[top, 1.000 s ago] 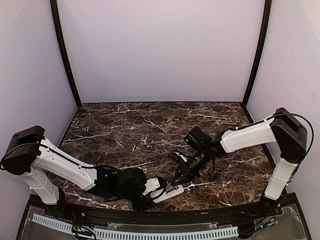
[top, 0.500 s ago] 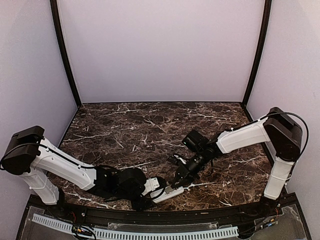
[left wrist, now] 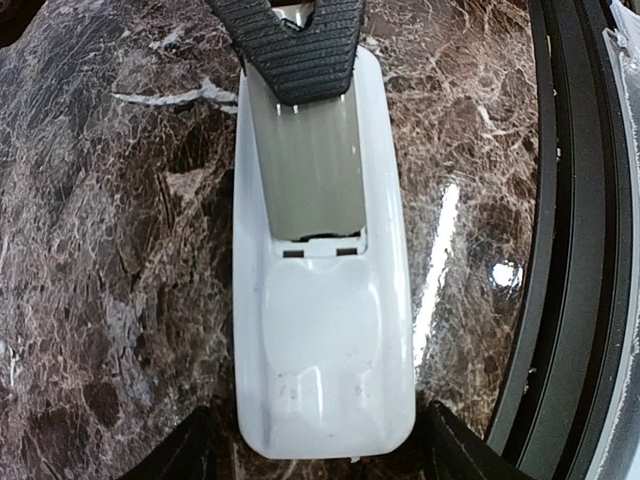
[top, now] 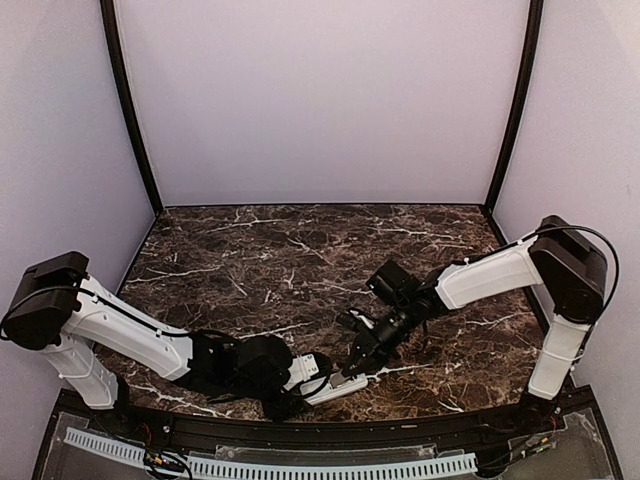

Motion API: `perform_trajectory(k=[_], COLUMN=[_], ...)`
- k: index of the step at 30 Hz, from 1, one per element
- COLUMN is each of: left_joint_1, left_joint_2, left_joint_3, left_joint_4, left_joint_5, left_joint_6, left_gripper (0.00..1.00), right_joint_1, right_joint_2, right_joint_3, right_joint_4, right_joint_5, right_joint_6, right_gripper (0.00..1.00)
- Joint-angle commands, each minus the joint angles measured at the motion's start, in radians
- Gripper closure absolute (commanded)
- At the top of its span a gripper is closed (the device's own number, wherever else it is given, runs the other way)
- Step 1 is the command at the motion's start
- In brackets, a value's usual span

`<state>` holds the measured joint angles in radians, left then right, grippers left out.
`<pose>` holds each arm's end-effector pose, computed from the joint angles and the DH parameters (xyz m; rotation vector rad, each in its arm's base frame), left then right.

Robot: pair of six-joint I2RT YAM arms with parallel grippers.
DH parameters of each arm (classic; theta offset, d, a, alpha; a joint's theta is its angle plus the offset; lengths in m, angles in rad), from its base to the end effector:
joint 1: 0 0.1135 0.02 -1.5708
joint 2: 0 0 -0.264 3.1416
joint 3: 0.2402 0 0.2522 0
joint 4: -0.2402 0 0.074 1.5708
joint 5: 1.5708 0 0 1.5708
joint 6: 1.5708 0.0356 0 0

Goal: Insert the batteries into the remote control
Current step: Place the battery cover on the remote control without the battery cover.

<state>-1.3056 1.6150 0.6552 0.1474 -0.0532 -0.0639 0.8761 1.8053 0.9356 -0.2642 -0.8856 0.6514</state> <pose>0.0796 -0.2858 0.1315 1.4111 2.0179 -0.5698 0.1875 0.2681 0.1343 0.5498 -2.4913 -1.2585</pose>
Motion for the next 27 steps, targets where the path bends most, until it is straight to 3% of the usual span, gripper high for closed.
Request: perform_trajectory(k=[1, 27], left_joint_1=[-0.004, -0.004], left_joint_2=[-0.002, 0.011], left_joint_3=[-0.026, -0.023], left_joint_4=[-0.073, -0.071], left_joint_5=[-0.010, 0.008], left_joint_6=[-0.004, 0.002], left_gripper=[0.32, 0.42], right_joint_1=[0.002, 0.043], right_joint_2=[-0.043, 0.000], right_joint_3=[-0.028, -0.100], right_joint_4=[0.051, 0.176], right_joint_5=[0.010, 0.054], right_joint_6=[0.043, 0.141], right_gripper=[1.00, 1.00])
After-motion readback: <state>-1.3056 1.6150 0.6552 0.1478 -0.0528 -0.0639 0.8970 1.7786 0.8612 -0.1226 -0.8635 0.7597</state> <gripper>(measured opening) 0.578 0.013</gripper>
